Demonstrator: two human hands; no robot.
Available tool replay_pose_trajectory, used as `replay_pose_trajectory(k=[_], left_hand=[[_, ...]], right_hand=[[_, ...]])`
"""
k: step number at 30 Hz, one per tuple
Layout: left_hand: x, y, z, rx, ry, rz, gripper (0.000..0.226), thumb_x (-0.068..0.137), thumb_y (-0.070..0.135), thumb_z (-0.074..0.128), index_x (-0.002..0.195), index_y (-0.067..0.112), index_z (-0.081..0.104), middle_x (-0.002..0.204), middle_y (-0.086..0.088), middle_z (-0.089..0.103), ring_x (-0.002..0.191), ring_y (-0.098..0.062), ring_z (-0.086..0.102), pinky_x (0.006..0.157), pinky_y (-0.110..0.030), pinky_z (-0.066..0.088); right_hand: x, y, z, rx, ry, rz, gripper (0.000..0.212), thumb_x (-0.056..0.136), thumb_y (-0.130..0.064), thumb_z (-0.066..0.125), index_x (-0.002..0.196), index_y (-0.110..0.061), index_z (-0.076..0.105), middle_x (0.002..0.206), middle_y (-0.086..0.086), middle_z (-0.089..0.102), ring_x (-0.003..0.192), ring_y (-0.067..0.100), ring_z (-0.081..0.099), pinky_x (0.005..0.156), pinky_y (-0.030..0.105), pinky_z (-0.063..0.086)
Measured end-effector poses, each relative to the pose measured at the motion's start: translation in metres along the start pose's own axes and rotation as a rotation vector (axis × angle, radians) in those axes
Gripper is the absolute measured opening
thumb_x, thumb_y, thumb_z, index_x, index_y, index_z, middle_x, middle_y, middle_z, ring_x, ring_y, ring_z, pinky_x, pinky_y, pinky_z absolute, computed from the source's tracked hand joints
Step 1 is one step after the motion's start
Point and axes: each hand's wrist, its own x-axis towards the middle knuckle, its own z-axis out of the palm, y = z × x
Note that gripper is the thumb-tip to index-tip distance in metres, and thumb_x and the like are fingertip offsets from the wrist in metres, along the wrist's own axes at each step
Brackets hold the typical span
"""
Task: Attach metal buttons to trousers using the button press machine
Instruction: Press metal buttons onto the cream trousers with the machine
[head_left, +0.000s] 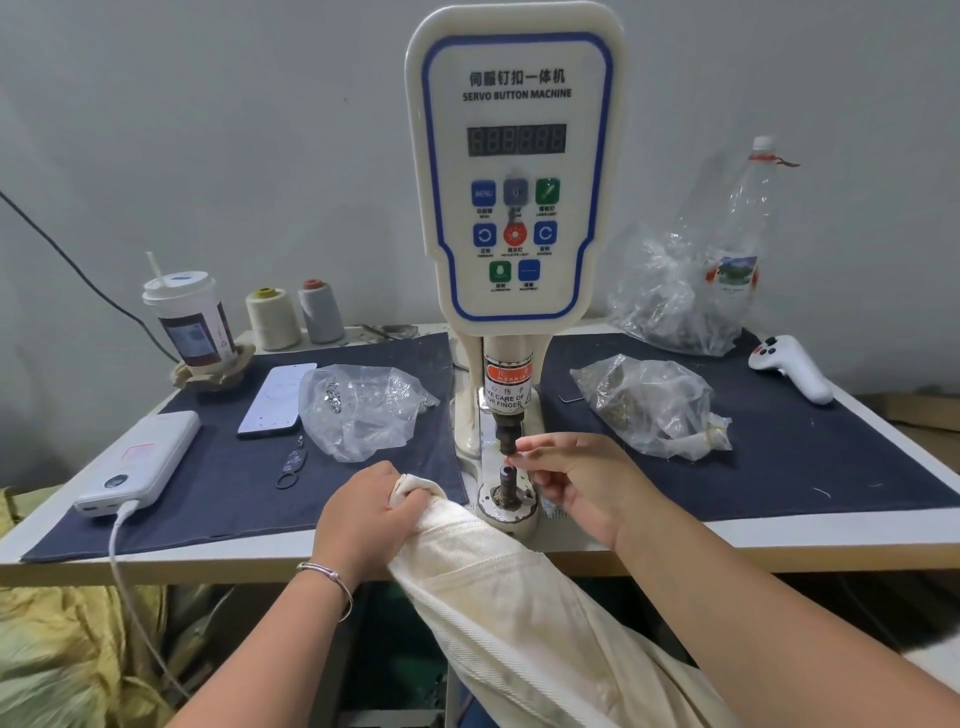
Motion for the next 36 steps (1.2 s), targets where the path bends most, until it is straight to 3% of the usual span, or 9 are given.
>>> replay_pose_trajectory(k=[6, 19, 26, 31, 34, 36], left_hand=[[0.0, -0.001, 0.0, 0.001, 0.001, 0.013, 0.033, 0.089, 0.039, 0.056, 0.069, 0.013, 0.051, 0.073, 0.0, 0.055, 0.069, -0.014, 0.052, 0.059, -0.03, 0.037], [0.0, -0.001, 0.0, 0.006, 0.0, 0.007, 0.033, 0.09, 0.037, 0.058, 0.068, 0.013, 0.05, 0.072, -0.001, 0.054, 0.068, -0.015, 0.052, 0.059, -0.031, 0.037], [0.0, 0.0, -0.001, 0.018, -0.016, 0.014, 0.032, 0.09, 0.037, 0.057, 0.07, 0.013, 0.052, 0.075, 0.0, 0.055, 0.07, -0.014, 0.052, 0.06, -0.029, 0.037], [-0.002, -0.004, -0.012, 0.001, -0.1, 0.058, 0.026, 0.092, 0.032, 0.054, 0.072, 0.016, 0.06, 0.083, 0.008, 0.052, 0.08, -0.014, 0.05, 0.067, -0.028, 0.039], [-0.001, -0.01, -0.026, 0.013, -0.069, 0.108, 0.024, 0.086, 0.033, 0.052, 0.067, 0.019, 0.055, 0.084, 0.015, 0.049, 0.084, -0.007, 0.046, 0.071, -0.027, 0.031], [0.002, -0.014, -0.033, 0.032, -0.082, 0.117, 0.021, 0.077, 0.038, 0.046, 0.066, 0.021, 0.052, 0.083, 0.016, 0.048, 0.085, -0.003, 0.044, 0.072, -0.027, 0.026]], right_hand=[[0.001, -0.003, 0.005, 0.083, -0.003, 0.088, 0.016, 0.079, 0.011, 0.068, 0.087, -0.002, 0.068, 0.068, 0.009, 0.058, 0.057, 0.011, 0.042, 0.051, 0.021, 0.032], [0.001, -0.009, -0.001, 0.144, 0.035, 0.157, 0.027, 0.078, 0.011, 0.063, 0.096, -0.009, 0.066, 0.08, 0.012, 0.074, 0.042, 0.007, 0.052, 0.038, 0.017, 0.036], [-0.006, -0.015, 0.001, 0.091, 0.041, 0.161, 0.029, 0.078, 0.01, 0.063, 0.098, -0.01, 0.067, 0.084, 0.012, 0.074, 0.046, 0.008, 0.055, 0.04, 0.018, 0.038], [-0.025, -0.021, 0.007, -0.035, 0.097, 0.101, 0.02, 0.086, 0.006, 0.059, 0.099, -0.008, 0.066, 0.085, 0.01, 0.075, 0.056, 0.012, 0.057, 0.053, 0.022, 0.04], [-0.044, -0.006, 0.019, -0.204, 0.146, 0.008, 0.017, 0.083, 0.008, 0.056, 0.087, -0.005, 0.067, 0.075, 0.01, 0.072, 0.051, 0.013, 0.052, 0.048, 0.021, 0.04], [-0.057, 0.007, 0.037, -0.358, 0.05, -0.096, 0.017, 0.079, 0.006, 0.057, 0.077, -0.008, 0.067, 0.065, 0.006, 0.07, 0.049, 0.011, 0.051, 0.046, 0.018, 0.04]])
